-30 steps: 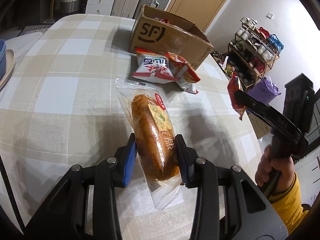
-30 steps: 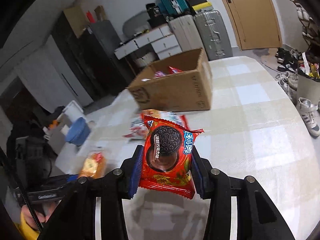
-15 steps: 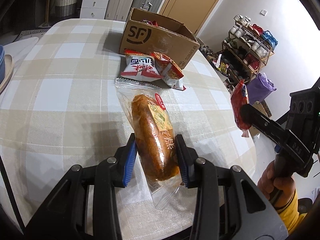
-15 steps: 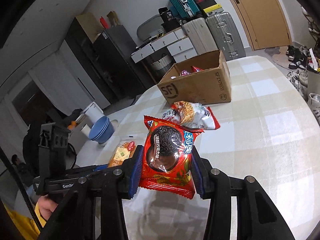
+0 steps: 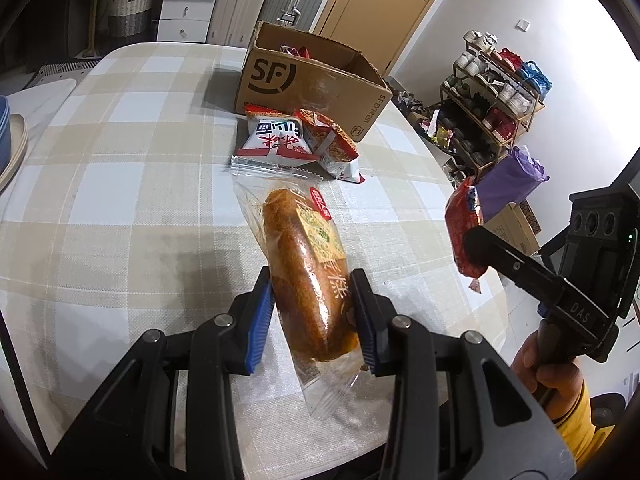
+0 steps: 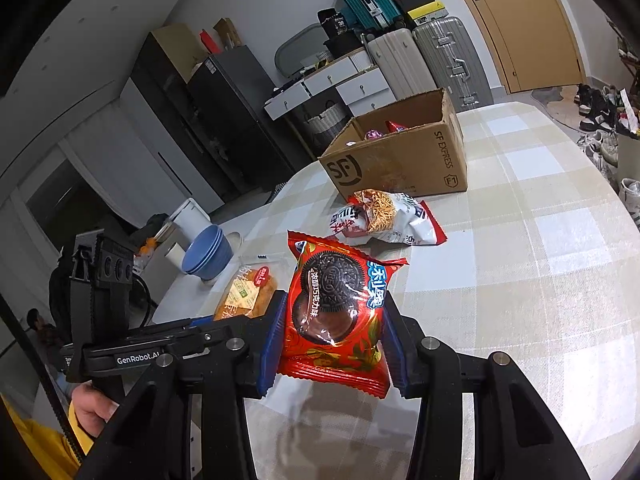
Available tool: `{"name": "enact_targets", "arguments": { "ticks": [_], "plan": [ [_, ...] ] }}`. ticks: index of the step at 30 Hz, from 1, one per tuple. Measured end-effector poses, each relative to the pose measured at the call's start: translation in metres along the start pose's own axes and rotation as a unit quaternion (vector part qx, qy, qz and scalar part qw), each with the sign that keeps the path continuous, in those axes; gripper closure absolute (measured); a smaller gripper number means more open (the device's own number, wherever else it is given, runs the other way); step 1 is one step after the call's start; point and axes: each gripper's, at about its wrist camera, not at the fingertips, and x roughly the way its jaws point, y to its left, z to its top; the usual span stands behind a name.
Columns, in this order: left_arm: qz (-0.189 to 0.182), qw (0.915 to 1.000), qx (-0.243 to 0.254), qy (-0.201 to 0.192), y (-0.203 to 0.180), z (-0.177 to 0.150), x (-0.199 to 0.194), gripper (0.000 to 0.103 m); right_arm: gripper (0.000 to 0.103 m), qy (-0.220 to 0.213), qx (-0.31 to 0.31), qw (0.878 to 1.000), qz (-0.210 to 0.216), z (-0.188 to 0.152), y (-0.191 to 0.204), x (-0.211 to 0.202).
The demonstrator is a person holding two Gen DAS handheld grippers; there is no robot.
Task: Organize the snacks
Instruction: 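Carry the cake bun and Oreo pack with both tools over the box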
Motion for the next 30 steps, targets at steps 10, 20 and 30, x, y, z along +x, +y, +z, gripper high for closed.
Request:
{"name": "enact_targets", "arguments": {
  "ticks": [10,20,30],
  "plan": [
    [-0.001,1.0,0.002,-0.003,0.0,0.001,-0.005,0.069,0.058,0.002,0.001,1.0,0.004,0.001,0.0,0.001],
    [0.001,0.9997,0.014,-0.021,-0.002,0.019,-0.015,0.069,0.058,-0.015,-0.017,1.0,0.009,0.015,0.007,-0.001],
    [0.002,0.999,0.011,-0.044,-0.002,0.061,-0.009,0.077,0.058,-0.033,-0.045,0.998,0.012,0.059,0.01,0.006]
  ]
}}
